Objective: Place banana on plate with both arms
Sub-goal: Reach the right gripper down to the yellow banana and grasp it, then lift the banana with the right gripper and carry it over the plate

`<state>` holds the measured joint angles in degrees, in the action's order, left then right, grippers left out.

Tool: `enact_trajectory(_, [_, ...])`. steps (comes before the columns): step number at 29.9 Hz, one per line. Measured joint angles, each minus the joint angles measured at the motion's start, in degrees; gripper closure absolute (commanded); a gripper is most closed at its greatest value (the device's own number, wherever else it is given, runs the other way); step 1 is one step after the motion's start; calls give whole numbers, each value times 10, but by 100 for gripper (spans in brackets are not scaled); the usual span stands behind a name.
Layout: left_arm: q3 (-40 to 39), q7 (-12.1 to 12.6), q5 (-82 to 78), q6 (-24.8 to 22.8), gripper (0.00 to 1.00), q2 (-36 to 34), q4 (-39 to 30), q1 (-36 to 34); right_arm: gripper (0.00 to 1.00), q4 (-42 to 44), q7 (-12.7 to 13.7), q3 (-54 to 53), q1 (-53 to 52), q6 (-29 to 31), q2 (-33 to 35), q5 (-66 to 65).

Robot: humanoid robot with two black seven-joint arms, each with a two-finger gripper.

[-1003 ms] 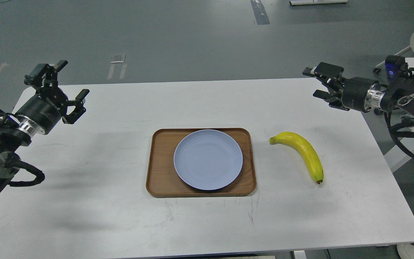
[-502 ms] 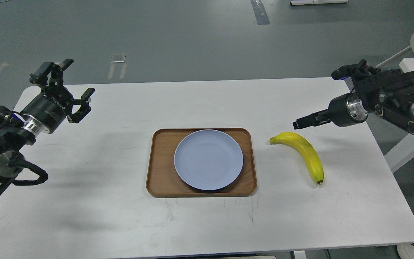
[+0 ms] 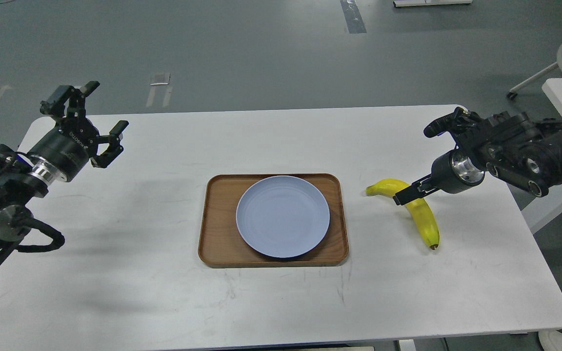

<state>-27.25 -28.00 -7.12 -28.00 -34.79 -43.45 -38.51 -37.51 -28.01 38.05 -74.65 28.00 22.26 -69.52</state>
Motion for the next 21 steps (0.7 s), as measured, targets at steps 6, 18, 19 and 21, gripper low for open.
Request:
enact_trajectory(6, [0, 0, 0, 0, 1, 0, 0, 1, 10, 0, 0, 9, 9, 0, -3, 0])
enact_trajectory(18, [-1, 0, 0, 0, 1, -3, -1, 2, 89, -3, 0, 12, 15, 0, -3, 0])
enact_trajectory(19, [-1, 0, 0, 0, 1, -3, -1, 2, 93, -3, 0, 12, 15, 0, -3, 1])
enact_trajectory(21, [-1, 0, 0, 0, 2, -3, -1, 2, 95, -3, 0, 12, 14, 0, -3, 1])
